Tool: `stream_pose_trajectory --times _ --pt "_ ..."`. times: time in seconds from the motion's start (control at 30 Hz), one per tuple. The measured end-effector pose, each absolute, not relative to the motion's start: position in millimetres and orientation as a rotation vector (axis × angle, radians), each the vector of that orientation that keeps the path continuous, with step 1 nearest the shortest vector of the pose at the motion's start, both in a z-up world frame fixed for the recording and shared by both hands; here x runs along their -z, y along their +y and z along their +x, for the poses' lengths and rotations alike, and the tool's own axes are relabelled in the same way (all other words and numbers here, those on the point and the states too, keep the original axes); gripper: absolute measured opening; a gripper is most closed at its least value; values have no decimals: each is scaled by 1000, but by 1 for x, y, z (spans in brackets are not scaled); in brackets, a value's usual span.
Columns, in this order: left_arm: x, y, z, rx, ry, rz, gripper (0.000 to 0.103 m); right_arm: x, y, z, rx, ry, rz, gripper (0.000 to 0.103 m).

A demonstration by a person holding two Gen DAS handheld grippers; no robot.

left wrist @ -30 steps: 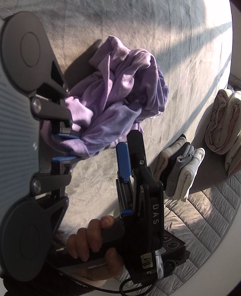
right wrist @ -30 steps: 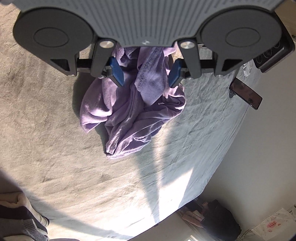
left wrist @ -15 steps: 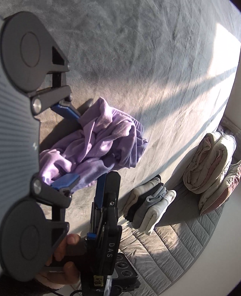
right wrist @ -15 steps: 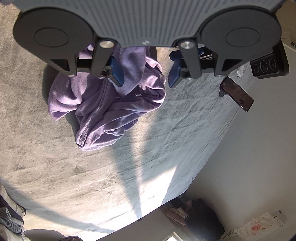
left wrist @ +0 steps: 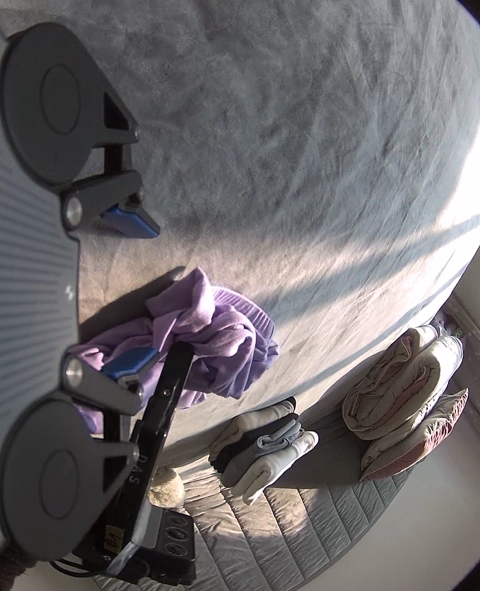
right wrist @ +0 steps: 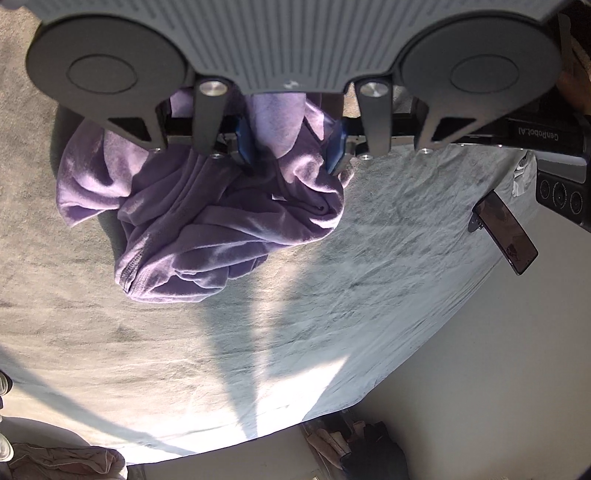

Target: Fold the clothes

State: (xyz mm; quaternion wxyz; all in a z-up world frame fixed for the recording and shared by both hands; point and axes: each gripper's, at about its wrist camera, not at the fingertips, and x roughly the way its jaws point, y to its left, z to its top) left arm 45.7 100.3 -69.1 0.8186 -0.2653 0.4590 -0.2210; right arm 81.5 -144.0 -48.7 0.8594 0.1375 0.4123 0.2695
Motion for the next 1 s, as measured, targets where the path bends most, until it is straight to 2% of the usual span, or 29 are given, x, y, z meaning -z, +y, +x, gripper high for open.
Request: stream_pose_trajectory --times 0.13,0.23,0.7,1.0 --pt "69 100 48 470 987 -582 69 51 -146 84 -556 851 303 23" --pt "70 99 53 469 1003 -609 70 48 -150 84 -555 843 331 17" --pt "86 90 77 430 1085 -911 71 18 -190 63 -536 799 381 15" --pt "89 78 84 351 1046 -925 69 17 -230 54 -406 796 385 14"
